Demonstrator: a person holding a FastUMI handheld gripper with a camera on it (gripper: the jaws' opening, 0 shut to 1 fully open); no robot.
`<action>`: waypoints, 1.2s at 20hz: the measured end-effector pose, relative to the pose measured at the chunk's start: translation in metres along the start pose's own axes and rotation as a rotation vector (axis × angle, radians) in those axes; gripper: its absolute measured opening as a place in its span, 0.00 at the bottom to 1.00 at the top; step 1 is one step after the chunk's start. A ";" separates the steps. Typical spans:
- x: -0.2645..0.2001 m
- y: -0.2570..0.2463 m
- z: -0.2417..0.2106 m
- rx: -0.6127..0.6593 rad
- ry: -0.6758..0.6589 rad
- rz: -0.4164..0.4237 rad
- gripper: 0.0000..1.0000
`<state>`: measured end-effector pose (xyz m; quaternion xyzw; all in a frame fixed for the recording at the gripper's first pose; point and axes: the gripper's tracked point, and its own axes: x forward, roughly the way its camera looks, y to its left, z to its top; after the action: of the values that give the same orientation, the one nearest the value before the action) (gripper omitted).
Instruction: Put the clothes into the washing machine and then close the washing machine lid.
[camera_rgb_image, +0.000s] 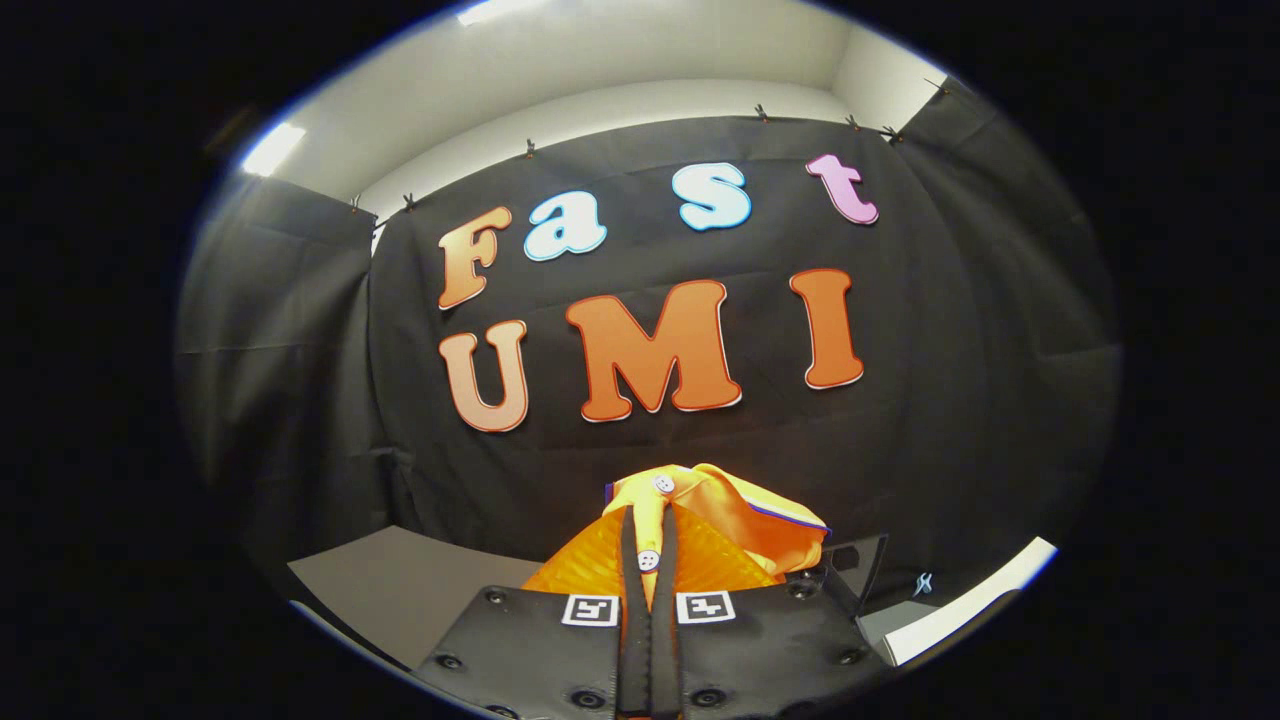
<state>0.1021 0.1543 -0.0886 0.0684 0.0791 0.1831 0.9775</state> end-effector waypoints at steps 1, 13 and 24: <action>0.001 -0.008 -0.009 0.005 0.013 0.002 0.08; 0.032 -0.054 -0.155 -0.013 0.194 0.044 0.08; 0.045 -0.082 -0.314 -0.050 0.474 -0.046 0.08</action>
<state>0.1156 0.1285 -0.4145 -0.0027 0.3034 0.1738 0.9369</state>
